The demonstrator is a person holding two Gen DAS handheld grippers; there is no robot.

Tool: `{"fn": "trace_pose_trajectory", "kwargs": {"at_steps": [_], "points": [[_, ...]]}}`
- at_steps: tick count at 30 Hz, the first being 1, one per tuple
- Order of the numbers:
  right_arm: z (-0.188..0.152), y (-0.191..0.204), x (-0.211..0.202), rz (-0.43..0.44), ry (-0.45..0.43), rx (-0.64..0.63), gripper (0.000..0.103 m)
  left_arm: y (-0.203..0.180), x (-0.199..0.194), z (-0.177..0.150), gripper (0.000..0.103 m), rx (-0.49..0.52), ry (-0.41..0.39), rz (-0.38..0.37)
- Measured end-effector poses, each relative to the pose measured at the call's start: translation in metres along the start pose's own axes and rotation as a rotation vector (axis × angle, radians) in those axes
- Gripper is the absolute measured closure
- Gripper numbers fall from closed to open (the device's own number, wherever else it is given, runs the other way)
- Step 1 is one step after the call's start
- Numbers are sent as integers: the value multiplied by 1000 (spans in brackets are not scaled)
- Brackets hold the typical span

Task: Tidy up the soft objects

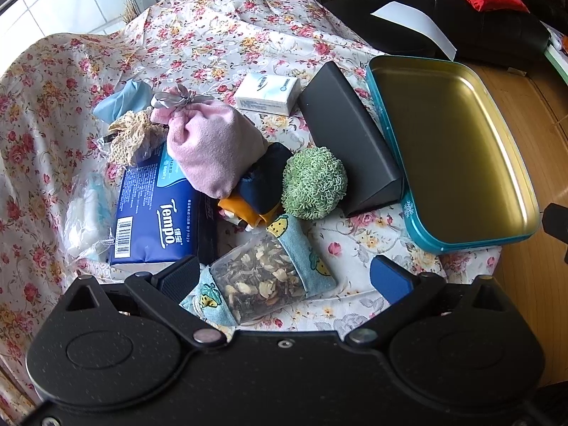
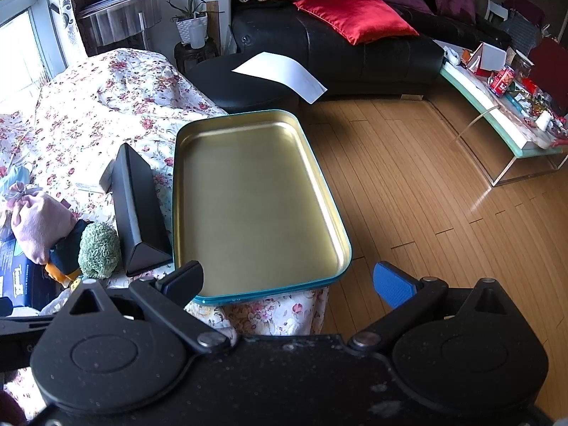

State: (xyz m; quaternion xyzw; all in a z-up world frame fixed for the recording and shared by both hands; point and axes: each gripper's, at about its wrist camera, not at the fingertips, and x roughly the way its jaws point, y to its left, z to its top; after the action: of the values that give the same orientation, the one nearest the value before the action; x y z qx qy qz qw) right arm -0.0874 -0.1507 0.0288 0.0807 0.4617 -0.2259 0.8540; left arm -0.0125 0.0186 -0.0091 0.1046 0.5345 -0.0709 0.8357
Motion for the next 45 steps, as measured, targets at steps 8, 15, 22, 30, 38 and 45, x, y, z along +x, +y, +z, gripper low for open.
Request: {"fn": "trace_pose_trajectory", "kwargs": {"at_steps": [8, 15, 22, 30, 38, 45], "points": [[-3, 0, -2, 1, -2, -1, 0, 2, -1, -1, 4, -6, -5, -3], [-5, 3, -4, 1, -4, -9, 0, 4, -1, -4, 4, -14, -2, -6], [-7, 4, -9, 2, -9, -13, 0, 8, -2, -8, 4, -20, -6, -16], [-11, 4, -14, 1, -20, -12, 0, 17, -6, -8, 4, -42, -25, -24], [-25, 2, -34, 102, -108, -32, 1, 58, -10, 1, 4, -148, -80, -14], [-52, 10, -46, 316, -104, -101, 1, 109, -11, 5, 4, -266, -126, 14]]}}
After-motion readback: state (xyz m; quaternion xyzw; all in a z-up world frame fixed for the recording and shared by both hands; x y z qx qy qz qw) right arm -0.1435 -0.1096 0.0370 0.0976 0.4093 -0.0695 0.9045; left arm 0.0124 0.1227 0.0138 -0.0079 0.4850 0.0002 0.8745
